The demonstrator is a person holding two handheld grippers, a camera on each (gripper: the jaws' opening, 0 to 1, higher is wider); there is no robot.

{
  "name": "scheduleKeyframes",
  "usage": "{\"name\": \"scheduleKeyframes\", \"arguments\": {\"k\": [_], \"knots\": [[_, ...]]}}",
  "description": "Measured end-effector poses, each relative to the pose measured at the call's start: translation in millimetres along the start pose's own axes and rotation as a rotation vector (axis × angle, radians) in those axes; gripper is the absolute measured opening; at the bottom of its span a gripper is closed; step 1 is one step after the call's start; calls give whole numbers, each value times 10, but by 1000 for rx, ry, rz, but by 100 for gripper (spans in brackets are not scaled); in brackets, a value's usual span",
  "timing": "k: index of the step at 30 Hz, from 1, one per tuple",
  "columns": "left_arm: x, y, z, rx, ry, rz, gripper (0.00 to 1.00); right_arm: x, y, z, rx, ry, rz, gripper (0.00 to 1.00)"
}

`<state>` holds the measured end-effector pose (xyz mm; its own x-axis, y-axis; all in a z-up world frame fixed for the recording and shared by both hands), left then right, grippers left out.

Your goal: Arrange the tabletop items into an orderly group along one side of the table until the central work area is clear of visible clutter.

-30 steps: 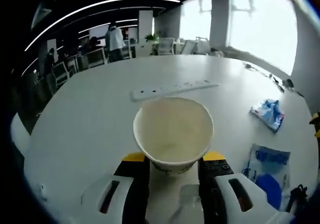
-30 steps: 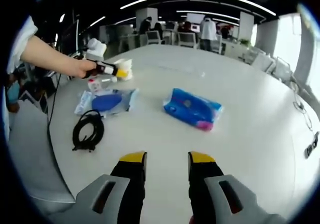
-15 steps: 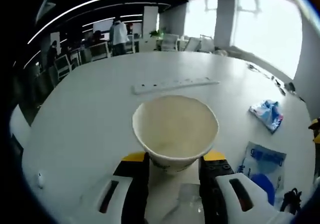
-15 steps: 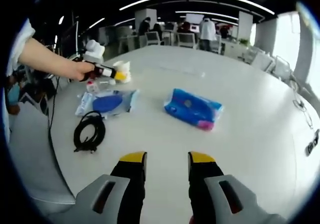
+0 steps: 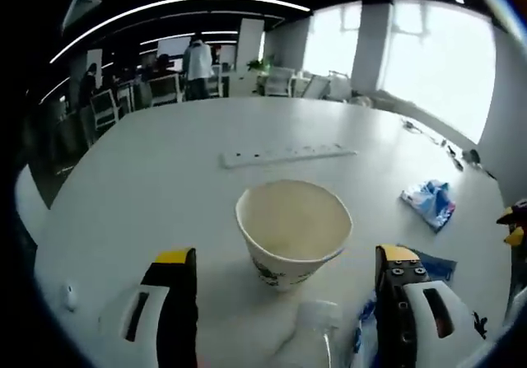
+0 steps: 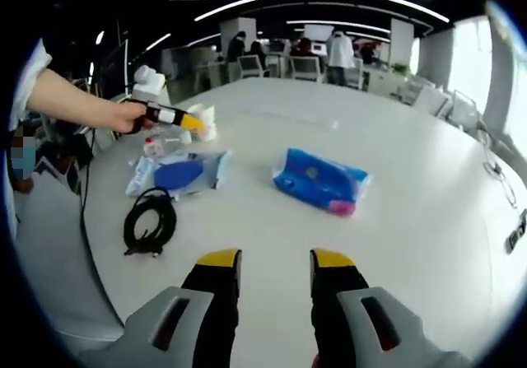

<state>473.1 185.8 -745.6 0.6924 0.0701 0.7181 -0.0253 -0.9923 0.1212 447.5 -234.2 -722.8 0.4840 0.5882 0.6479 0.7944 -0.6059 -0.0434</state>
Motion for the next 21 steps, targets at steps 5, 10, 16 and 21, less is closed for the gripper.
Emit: {"name": "scheduleKeyframes", "arguments": {"k": [5,10,16,21], "knots": [[-13,-23,-124,-6,-1,-4,93,52,-46,13,12,14,-6,32],[-31,-40,-209,2,-24,12,96,127,-55,13,20,33,-16,37],[-56,-32,-323,4,-39,0,96,164,-54,2,22,45,-10,37],[-100,-16,-416,6,-46,2,96,149,-72,-4,25,47,-17,37]]}}
Point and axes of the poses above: the point that each gripper's makers call its tool centre point, and the gripper's own axes: z roughly forward along the fingers, y roughly to its right, x roughly out of its top, the point moved 7 cm from there along -z, roughly backward along the fingers, and after that the axes turned 10 degrees about -y, right-handed, at the moved point
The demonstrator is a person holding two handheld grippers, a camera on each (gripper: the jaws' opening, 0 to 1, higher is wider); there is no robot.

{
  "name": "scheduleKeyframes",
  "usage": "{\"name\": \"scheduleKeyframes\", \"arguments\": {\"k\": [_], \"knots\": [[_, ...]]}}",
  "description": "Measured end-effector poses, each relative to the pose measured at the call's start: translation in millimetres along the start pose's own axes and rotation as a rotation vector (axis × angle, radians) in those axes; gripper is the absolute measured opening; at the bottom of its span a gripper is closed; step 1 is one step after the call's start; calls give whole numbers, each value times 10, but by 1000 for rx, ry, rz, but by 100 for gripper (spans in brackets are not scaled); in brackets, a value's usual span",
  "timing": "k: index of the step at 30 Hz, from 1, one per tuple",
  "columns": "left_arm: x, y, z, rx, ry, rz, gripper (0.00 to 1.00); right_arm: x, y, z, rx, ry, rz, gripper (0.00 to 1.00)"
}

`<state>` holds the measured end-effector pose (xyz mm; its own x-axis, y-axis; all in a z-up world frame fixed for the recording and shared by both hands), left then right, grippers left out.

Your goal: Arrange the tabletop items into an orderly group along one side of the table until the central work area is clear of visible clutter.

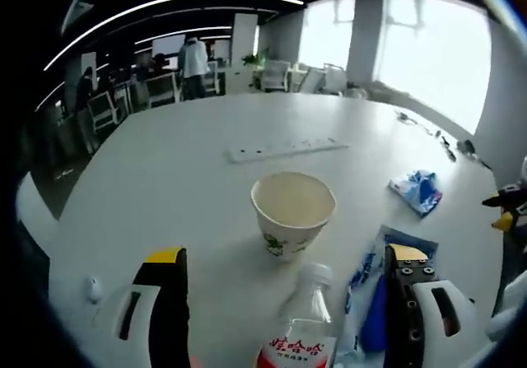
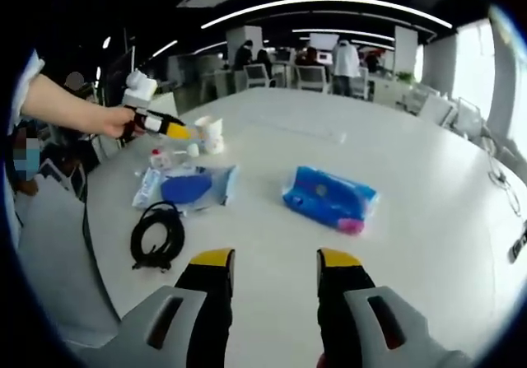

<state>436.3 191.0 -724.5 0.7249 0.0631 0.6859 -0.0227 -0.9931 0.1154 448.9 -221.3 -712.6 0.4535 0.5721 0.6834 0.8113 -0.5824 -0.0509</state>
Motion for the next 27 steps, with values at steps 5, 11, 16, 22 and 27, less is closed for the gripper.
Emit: {"name": "scheduleKeyframes", "arguments": {"k": [5,11,16,22,27], "knots": [[-80,-13,-95,13,-27,-12,96,-28,-22,-7,0,2,8,37],[-162,-95,-217,23,-35,-38,96,-31,-80,12,2,8,21,36],[-193,-161,-278,29,-42,-37,95,-14,-182,56,8,1,-6,36],[-222,-160,-292,13,-56,-31,95,24,-243,84,15,4,-15,36],[-286,-97,-294,-20,-82,-15,93,47,-282,120,26,2,-10,36]]}}
Point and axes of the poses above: the point that each gripper's makers call its tool centre point, and the gripper's own axes: z roughly forward along the fingers, y roughly to its right, x roughly out of its top, the point moved 7 cm from there along -z, roughly backward along the fingers, and after that the axes turned 10 degrees about -y, right-handed, at the moved point
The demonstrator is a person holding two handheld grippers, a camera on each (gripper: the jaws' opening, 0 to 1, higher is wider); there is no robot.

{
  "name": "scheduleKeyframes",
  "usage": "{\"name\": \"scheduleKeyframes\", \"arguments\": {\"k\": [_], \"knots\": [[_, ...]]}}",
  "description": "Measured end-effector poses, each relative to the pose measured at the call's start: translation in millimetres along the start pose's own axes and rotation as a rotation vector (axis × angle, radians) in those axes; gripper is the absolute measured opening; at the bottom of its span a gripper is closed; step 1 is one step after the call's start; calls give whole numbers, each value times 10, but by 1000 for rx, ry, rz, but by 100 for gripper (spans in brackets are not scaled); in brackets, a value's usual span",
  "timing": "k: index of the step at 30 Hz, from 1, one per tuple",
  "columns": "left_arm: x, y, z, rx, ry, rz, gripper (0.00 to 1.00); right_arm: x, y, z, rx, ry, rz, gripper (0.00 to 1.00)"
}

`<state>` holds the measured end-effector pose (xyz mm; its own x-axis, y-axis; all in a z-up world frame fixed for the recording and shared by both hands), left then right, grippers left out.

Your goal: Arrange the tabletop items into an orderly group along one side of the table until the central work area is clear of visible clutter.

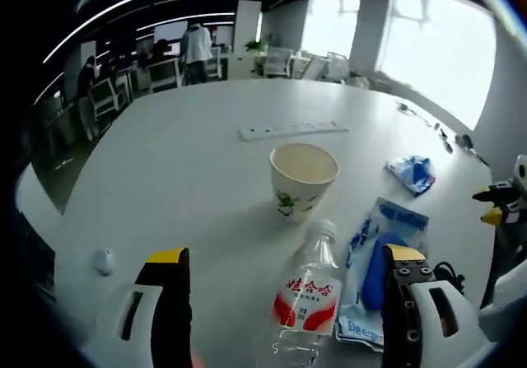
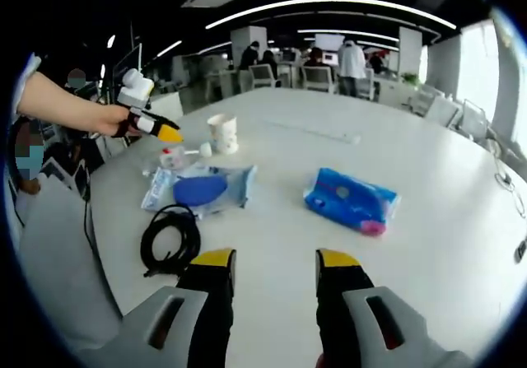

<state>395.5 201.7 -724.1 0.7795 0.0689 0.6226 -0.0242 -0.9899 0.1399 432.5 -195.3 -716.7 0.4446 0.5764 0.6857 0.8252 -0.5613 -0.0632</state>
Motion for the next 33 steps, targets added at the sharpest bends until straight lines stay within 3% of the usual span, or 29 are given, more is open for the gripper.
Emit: {"name": "scheduleKeyframes", "arguments": {"k": [13,22,33], "knots": [[-251,-6,0,-60,-87,-13,84,120,-107,149,37,5,-9,35],[-374,39,-3,-76,-113,-13,83,120,-146,198,45,4,15,34],[-492,63,29,-98,-129,-32,77,289,-209,263,64,36,37,34]]}}
Point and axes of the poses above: the point that each gripper's makers call its tool centre point, and the gripper's own axes: z roughly forward along the fingers, y roughly to its right, x roughly out of its top, the point moved 7 cm from there along -z, roughly backward along the fingers, and after that the axes turned 10 degrees about -y, right-handed, at the moved point
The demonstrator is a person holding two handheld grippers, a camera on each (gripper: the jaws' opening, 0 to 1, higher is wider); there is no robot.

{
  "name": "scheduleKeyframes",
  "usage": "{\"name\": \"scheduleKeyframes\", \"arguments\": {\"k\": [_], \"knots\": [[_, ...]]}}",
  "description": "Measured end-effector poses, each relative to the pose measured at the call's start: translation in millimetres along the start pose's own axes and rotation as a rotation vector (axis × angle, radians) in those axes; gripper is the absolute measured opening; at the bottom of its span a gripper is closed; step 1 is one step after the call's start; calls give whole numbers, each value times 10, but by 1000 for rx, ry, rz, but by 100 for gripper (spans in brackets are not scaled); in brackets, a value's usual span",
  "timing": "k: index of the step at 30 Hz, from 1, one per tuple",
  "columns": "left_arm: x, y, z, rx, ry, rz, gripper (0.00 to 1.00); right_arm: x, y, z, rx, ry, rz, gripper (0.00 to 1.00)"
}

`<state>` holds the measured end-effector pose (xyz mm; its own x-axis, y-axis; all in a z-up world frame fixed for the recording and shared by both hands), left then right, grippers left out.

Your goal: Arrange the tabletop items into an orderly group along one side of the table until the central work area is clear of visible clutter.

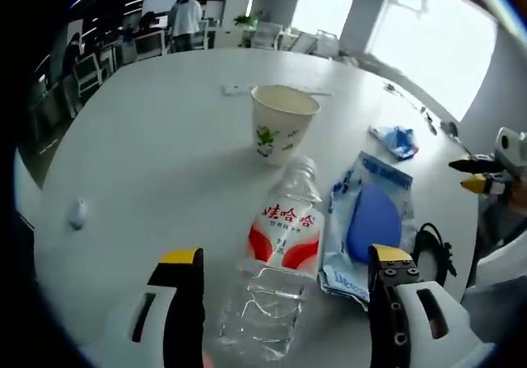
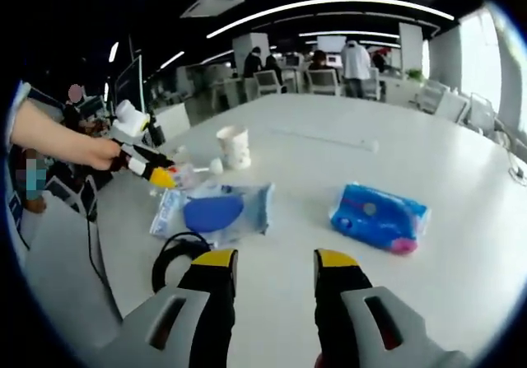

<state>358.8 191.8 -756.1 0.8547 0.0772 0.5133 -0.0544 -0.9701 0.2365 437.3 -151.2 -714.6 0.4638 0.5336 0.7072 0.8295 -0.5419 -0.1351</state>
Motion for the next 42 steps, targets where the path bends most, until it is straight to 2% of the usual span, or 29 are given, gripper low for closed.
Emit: {"name": "scheduleKeyframes", "arguments": {"k": [8,13,14,15,17,20,22,23,25,28,29,33,35,42], "knots": [[-62,-14,33,-24,-16,-18,73,17,-54,10,13,-4,-12,34],[-110,-60,41,-28,-30,-11,58,118,-62,13,24,20,-2,34],[-124,-67,36,-40,-36,-22,53,152,-68,23,26,24,-3,34],[-137,-72,32,-47,-41,-22,43,176,-73,32,27,27,-3,34],[-145,-79,28,-63,-34,-22,41,240,-91,57,35,38,3,34],[-138,-85,26,-76,-30,-43,40,344,-152,104,59,52,15,34],[-134,-83,27,-81,-32,-46,40,424,-236,165,106,55,53,34],[-135,-81,27,-82,-32,-45,40,457,-274,201,130,50,94,34],[-139,-74,22,-85,-30,-41,39,490,-305,315,125,-10,187,32],[-143,-74,24,-84,-24,-42,39,636,-424,489,213,6,320,33],[-143,-73,24,-83,-24,-40,40,665,-448,508,218,7,338,34],[-141,-78,29,-83,-25,-36,40,831,-573,622,263,32,335,34],[-141,-79,30,-82,-27,-31,40,861,-623,687,298,32,348,34],[-146,-83,33,-79,-16,-36,40,899,-696,836,327,18,366,36]]}}
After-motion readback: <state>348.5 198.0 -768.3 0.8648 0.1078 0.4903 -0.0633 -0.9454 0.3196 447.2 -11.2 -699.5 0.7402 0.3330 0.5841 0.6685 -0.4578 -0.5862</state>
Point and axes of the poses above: the point that each gripper's makers call its tool centre point, and the gripper's own axes: z roughly forward along the fingers, y roughly to its right, x roughly out of its top, the point moved 7 cm from there along -z, roughly backward along the fingers, and after that the axes turned 10 degrees about -y, right-handed, at the moved point
